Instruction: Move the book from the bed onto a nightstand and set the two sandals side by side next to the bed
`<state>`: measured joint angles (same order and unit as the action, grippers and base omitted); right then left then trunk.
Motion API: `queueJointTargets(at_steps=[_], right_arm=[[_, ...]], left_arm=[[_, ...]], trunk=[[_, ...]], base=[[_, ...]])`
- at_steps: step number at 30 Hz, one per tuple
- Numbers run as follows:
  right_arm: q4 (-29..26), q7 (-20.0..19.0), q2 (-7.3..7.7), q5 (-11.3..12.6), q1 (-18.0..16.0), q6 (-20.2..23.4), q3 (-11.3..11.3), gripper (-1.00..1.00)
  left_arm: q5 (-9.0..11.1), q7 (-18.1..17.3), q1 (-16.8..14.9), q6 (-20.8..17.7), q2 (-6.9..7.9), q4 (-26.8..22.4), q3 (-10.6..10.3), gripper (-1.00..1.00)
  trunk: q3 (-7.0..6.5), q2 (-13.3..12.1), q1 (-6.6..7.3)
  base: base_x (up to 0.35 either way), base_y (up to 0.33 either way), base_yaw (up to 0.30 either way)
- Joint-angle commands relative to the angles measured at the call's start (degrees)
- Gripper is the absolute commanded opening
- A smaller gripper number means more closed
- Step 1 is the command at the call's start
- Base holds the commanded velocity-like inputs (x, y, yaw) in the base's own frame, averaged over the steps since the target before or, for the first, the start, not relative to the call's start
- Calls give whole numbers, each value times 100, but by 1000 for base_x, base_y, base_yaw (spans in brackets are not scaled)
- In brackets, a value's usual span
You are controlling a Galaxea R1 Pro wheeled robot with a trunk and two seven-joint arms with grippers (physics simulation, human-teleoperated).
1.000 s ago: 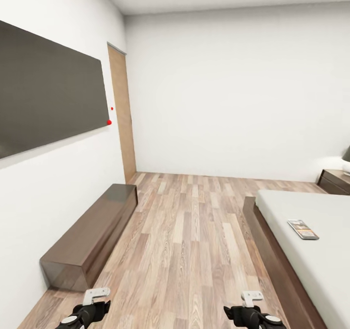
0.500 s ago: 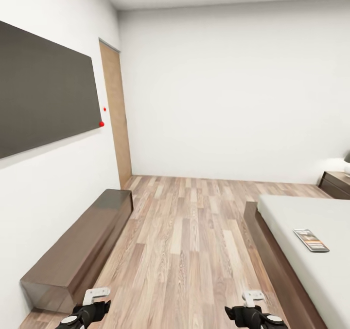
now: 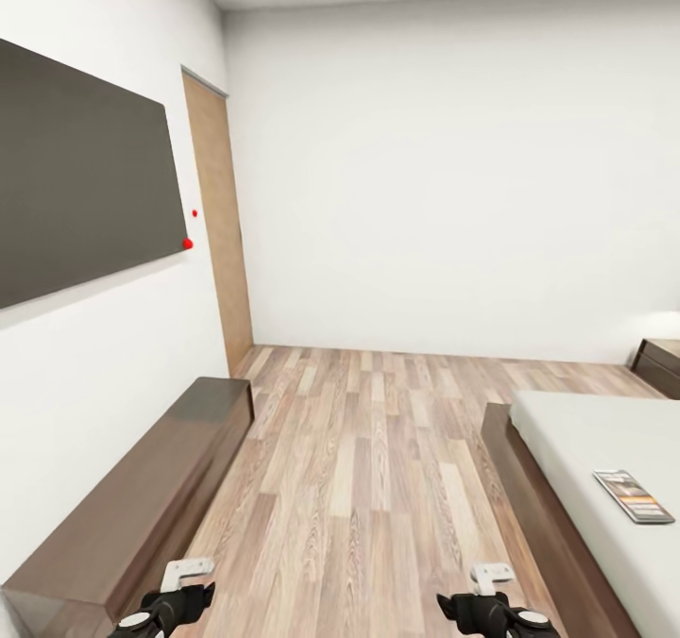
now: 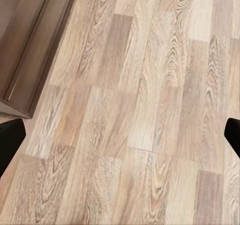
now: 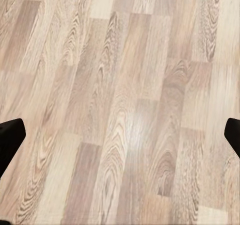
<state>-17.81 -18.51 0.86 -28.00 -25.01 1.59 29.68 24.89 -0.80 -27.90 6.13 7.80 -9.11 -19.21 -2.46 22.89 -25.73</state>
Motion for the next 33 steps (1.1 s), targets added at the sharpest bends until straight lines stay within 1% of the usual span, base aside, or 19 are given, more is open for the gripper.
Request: queueJointTargets(at_steps=[1,23,28,33], right_arm=[[-9,-39,-5,-39,-2,17,48,100],[-29,2,-27,-37,-3,17,38,100],[-29,-2,-27,-34,-3,17,41,100],[-30,-39,-29,-26,-4,17,41,100]], left_arm=[[60,-8,-3,20,3,6,-48,100],[60,-8,-3,20,-4,6,-48,100],[60,-8,-2,20,-7,6,-48,100],[60,-8,-4,20,-13,6,-48,100]], trunk=[[2,3,-5],[2,3,-5],[2,3,-5],[2,3,-5]], base=[[350,0,0],[350,0,-1],[350,1,-87],[350,33,-209]])
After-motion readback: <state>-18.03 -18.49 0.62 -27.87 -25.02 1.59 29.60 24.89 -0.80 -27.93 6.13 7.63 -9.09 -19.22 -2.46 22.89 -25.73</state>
